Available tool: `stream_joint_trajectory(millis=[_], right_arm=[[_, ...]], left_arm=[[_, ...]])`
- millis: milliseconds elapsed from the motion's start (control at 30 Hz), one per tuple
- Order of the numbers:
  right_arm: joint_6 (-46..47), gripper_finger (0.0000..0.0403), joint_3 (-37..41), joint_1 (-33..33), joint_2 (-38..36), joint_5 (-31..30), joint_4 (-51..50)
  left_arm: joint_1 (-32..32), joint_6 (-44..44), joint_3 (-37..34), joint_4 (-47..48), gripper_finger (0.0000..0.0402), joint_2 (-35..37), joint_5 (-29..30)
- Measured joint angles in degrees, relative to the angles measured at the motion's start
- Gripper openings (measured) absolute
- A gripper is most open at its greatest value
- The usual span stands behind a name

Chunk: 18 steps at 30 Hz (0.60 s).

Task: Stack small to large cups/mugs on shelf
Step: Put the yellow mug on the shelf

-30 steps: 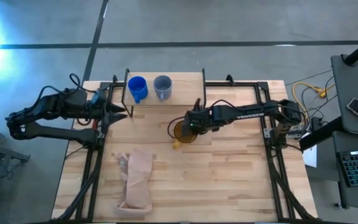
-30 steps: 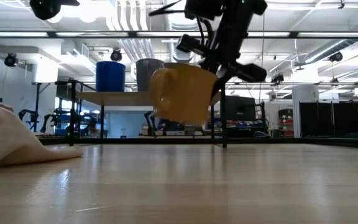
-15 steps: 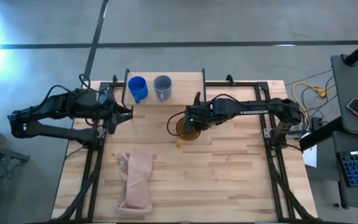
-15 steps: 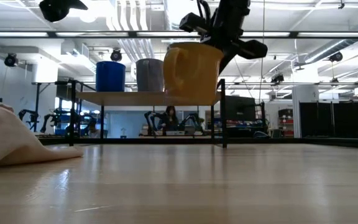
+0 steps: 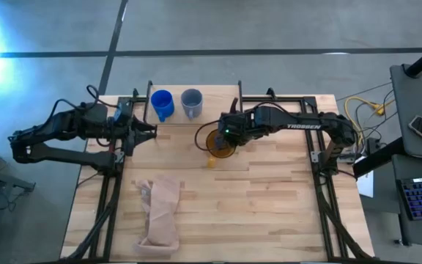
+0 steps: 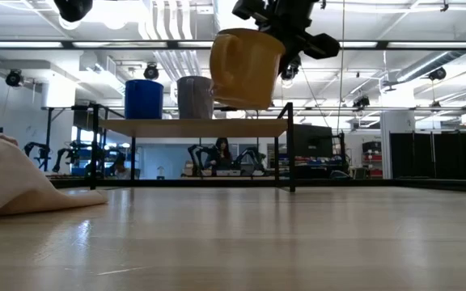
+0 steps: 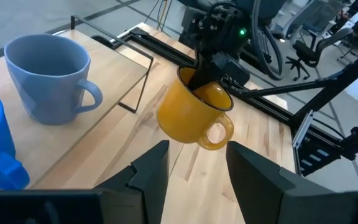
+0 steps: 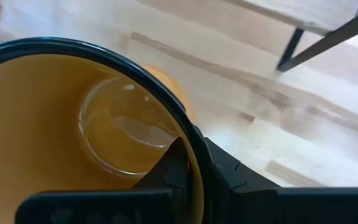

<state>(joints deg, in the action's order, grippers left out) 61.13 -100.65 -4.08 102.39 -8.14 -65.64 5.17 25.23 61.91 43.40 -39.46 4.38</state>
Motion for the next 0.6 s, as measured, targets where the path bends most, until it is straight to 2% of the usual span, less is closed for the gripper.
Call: stream_joint_trajectory(millis=[333, 600], right_arm=[[-7.2, 0.0021, -5.3, -3.45, 0.02, -0.24, -2.82], [-13.89, 0.0022, -11.92, -7.43, -0.02, -4.09, -8.73]], left_arm=[[0.0, -0.04, 0.0, -0.01, 0.0146, 2.18, -0.05], [0.0, -0.07, -0.02, 0.0, 0.0146, 3.6, 0.68]])
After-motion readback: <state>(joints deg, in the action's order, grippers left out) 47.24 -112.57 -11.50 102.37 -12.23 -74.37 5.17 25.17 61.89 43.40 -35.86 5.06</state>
